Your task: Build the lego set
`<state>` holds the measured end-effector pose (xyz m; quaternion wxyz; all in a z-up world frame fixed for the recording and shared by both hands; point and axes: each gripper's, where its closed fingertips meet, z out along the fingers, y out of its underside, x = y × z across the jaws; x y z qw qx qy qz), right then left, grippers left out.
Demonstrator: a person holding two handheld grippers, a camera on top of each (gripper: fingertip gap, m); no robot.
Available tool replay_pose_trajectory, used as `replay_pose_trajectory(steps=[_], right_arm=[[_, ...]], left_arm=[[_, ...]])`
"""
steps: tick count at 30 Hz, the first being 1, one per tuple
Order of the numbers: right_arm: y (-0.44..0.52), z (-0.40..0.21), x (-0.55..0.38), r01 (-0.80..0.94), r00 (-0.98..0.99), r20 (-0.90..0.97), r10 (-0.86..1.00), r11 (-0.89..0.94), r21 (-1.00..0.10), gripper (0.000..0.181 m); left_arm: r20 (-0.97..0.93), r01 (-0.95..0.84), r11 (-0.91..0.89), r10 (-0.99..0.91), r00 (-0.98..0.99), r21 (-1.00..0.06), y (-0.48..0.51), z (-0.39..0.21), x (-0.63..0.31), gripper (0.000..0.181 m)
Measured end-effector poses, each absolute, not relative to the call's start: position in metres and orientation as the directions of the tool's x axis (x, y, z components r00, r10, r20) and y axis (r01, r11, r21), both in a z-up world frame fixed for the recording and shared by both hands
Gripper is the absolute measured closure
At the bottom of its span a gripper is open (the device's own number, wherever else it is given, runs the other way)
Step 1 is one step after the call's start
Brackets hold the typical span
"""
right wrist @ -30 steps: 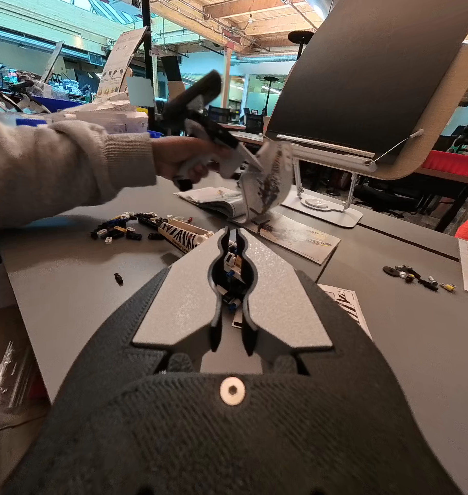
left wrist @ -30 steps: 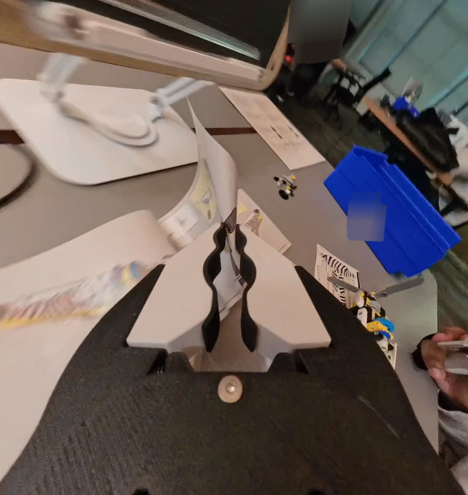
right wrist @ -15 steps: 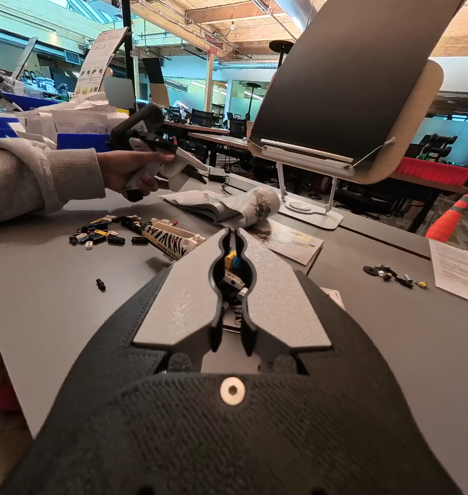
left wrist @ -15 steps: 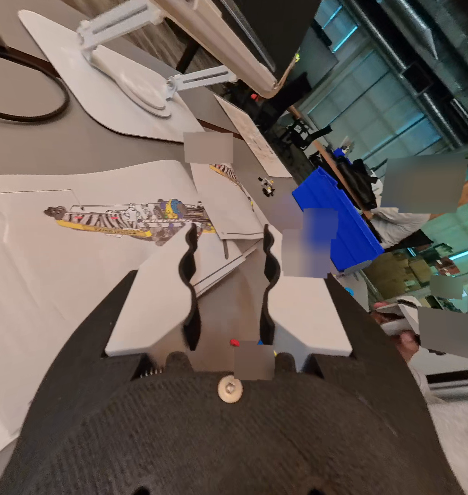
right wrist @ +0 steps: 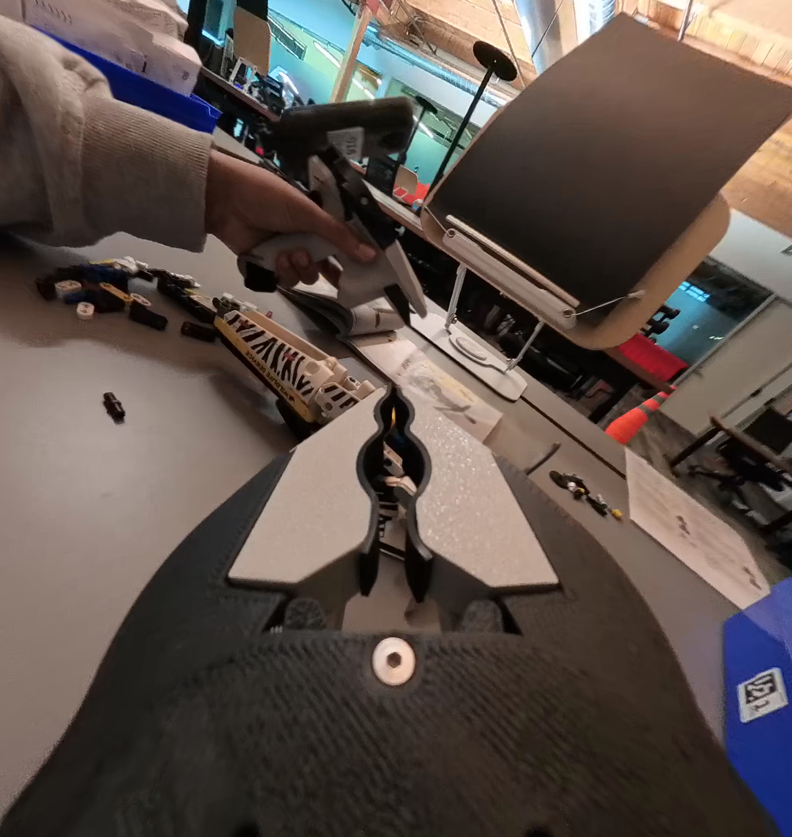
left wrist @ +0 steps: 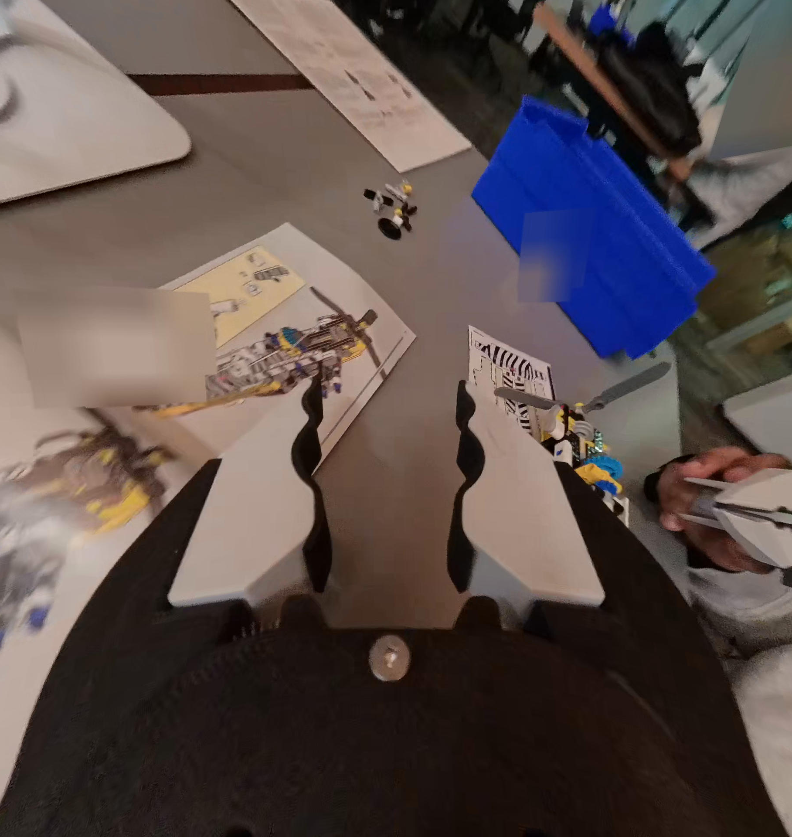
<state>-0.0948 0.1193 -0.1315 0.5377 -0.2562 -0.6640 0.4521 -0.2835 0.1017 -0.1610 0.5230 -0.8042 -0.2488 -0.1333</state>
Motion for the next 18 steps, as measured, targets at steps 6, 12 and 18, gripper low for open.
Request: replay_pose_trajectory(steps=[6,12,18], right_arm=[[0.132,-0.128,-0.094,-0.112,-0.242,0.437,0.866,0.423,-0.899,0.181],[0.144,-0.112,-0.085,-0.185,-0.232,0.334,0.913,0.296,-0.937,0.181],[0.151,-0.103,-0.076,-0.231,-0.257,0.260,0.931,0.202,-0.952,0.181]], left_arm=[[0.257,0.378,-0.553,0.285,0.923,-0.742,0.169,-0.180,-0.282,0.121],[0.067,0.351,-0.725,0.390,0.919,-0.593,0.188,-0.227,-0.312,0.151],[0.227,0.455,-0.660,0.405,0.886,-0.598,0.185,-0.229,-0.310,0.180]])
